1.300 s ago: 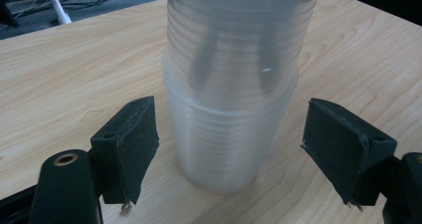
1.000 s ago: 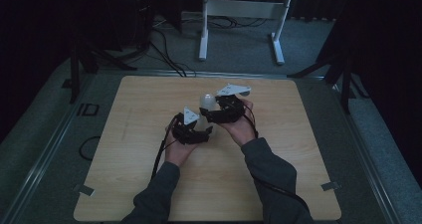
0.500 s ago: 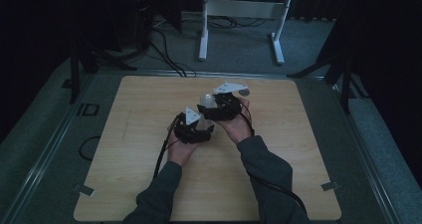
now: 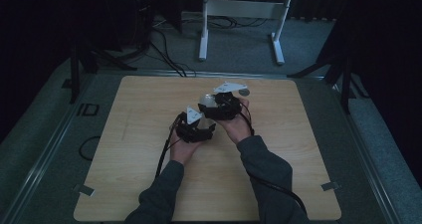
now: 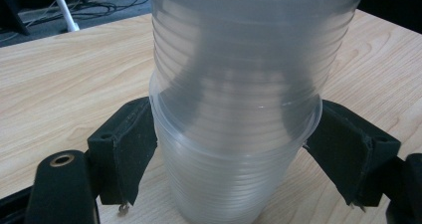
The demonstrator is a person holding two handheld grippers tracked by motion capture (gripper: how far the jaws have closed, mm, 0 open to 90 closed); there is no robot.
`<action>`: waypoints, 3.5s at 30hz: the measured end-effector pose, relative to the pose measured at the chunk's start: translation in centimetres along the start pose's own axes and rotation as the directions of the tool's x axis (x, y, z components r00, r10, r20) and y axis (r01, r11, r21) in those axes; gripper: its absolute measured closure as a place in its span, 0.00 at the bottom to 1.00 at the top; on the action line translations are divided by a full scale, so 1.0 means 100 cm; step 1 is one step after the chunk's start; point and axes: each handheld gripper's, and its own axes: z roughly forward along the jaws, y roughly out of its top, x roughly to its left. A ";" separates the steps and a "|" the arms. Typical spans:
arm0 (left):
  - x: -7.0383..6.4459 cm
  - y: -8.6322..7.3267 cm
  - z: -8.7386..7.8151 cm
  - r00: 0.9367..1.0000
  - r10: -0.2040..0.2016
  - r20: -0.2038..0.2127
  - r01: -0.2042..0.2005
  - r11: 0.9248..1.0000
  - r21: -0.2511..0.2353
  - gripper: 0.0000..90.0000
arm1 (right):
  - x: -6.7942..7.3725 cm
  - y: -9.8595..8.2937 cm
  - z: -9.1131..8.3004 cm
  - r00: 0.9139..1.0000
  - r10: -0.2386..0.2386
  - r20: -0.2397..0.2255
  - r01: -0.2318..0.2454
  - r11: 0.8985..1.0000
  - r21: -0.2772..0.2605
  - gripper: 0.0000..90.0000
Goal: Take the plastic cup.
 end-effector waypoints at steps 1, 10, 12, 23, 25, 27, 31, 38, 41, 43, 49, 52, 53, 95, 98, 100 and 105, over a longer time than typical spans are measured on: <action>0.000 0.000 0.000 1.000 0.001 0.000 -0.001 1.000 0.000 0.23 | 0.000 0.000 0.000 1.000 0.000 0.000 0.000 1.000 -0.001 0.42; -0.001 -0.001 0.000 1.000 0.001 0.000 -0.001 1.000 -0.003 0.23 | 0.000 0.002 -0.002 1.000 0.004 0.000 -0.004 1.000 -0.009 0.42; -0.001 -0.001 0.000 1.000 0.001 0.000 -0.001 1.000 -0.004 0.23 | 0.001 0.002 -0.003 1.000 0.005 -0.003 -0.005 1.000 -0.013 0.42; -0.001 -0.002 -0.001 1.000 0.009 -0.002 -0.009 1.000 -0.003 0.23 | 0.001 0.009 -0.009 1.000 0.008 -0.015 -0.008 0.999 -0.033 0.43; -0.001 -0.002 -0.001 1.000 0.007 -0.001 -0.007 1.000 -0.004 0.23 | 0.001 0.011 -0.011 1.000 0.008 -0.017 -0.008 0.999 -0.038 0.43; -0.001 -0.002 -0.001 1.000 0.008 -0.001 -0.008 1.000 -0.004 0.23 | 0.001 0.013 -0.012 1.000 0.005 -0.018 -0.006 0.999 -0.042 0.43; -0.001 -0.002 -0.001 1.000 0.005 -0.001 -0.005 1.000 -0.009 0.23 | 0.001 0.016 -0.014 1.000 0.007 -0.020 -0.008 0.999 -0.050 0.43; -0.001 -0.002 -0.003 1.000 0.000 0.006 0.000 1.000 -0.011 0.23 | 0.000 0.020 -0.019 0.999 0.024 -0.033 -0.026 0.998 -0.065 0.43; 0.000 -0.002 -0.004 1.000 -0.005 0.014 0.005 1.000 -0.011 0.23 | 0.000 0.022 -0.021 0.999 0.022 -0.033 -0.024 0.997 -0.069 0.43; 0.000 -0.002 -0.004 1.000 -0.008 0.016 0.008 1.000 -0.012 0.23 | 0.001 0.024 -0.022 0.999 0.018 -0.036 -0.021 0.997 -0.070 0.43; 0.000 -0.002 -0.006 1.000 -0.009 0.014 0.009 1.000 -0.010 0.24 | 0.001 0.028 -0.025 0.999 0.014 -0.035 -0.017 0.997 -0.077 0.43; 0.000 -0.001 -0.008 1.000 -0.009 0.009 0.009 1.000 -0.014 0.24 | 0.001 0.029 -0.027 0.999 0.014 -0.039 -0.017 0.997 -0.081 0.43; 0.000 -0.001 -0.008 1.000 -0.010 0.010 0.010 1.000 -0.016 0.24 | 0.001 0.030 -0.028 0.999 0.014 -0.038 -0.017 0.996 -0.083 0.43; 0.001 0.002 -0.028 1.000 -0.021 0.015 0.022 0.999 -0.049 0.24 | -0.007 0.047 -0.067 0.999 0.028 -0.039 -0.034 0.986 -0.165 0.43; 0.001 0.001 -0.029 1.000 -0.022 0.017 0.023 0.999 -0.049 0.24 | -0.010 0.045 -0.070 0.999 0.032 -0.034 -0.037 0.986 -0.164 0.43; 0.001 0.000 -0.030 1.000 -0.023 0.021 0.024 0.998 -0.050 0.24 | -0.012 0.044 -0.073 0.999 0.033 -0.031 -0.038 0.985 -0.166 0.43; 0.001 -0.001 -0.033 0.999 -0.021 0.025 0.022 0.998 -0.052 0.24 | -0.019 0.040 -0.084 0.999 0.048 -0.020 -0.051 0.983 -0.175 0.43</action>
